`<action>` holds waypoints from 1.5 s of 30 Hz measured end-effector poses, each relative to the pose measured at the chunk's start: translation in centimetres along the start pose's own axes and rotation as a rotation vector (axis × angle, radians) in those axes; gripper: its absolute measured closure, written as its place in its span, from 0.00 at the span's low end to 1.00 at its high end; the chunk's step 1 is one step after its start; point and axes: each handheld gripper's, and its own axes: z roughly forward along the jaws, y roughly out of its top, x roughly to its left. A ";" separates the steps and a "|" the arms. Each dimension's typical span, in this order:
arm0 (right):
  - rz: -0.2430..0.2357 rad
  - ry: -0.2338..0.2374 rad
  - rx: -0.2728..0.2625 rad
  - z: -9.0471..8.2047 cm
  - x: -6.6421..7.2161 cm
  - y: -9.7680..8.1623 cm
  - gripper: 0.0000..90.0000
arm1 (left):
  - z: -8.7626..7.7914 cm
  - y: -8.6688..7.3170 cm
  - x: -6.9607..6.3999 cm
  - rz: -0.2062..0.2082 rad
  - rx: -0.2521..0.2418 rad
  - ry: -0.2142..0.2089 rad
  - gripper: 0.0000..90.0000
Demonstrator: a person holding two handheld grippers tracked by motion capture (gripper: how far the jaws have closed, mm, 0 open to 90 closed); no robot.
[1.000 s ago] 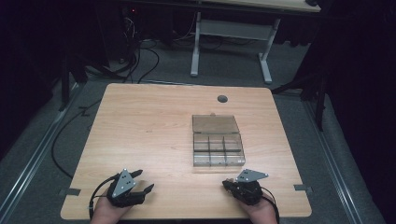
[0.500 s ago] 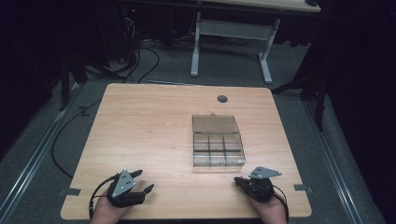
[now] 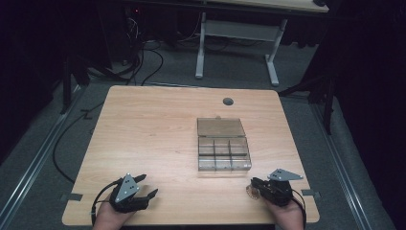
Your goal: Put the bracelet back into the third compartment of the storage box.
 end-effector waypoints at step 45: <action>0.007 -0.055 0.635 -0.2 -1.2 4.4 0.61 | 0.0 0.0 -0.1 0.020 0.008 -0.023 0.37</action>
